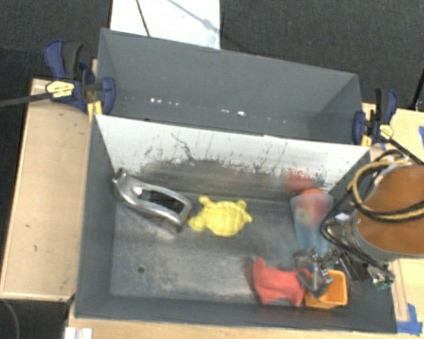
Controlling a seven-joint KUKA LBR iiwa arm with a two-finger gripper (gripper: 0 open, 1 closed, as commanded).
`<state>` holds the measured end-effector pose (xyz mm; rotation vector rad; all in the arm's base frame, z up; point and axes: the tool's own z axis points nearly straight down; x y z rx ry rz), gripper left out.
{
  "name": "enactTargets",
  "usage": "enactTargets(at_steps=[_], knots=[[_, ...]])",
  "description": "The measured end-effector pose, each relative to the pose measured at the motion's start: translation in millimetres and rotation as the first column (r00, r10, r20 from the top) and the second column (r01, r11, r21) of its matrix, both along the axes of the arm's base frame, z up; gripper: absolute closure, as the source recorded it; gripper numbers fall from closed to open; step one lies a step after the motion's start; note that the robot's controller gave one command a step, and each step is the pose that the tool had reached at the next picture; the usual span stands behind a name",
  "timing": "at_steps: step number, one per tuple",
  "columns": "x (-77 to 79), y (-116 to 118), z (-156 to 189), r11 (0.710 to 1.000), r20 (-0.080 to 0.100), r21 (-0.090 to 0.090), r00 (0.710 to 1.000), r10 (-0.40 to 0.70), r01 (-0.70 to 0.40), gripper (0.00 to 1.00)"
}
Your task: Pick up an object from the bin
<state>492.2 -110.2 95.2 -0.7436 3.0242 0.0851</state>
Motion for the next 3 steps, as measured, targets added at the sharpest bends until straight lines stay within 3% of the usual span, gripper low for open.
enactTargets(at_steps=[3], knots=[[0.0, 0.0, 0.0, 1.000, 0.000, 0.000, 1.000, 0.000, 0.000, 1.00]])
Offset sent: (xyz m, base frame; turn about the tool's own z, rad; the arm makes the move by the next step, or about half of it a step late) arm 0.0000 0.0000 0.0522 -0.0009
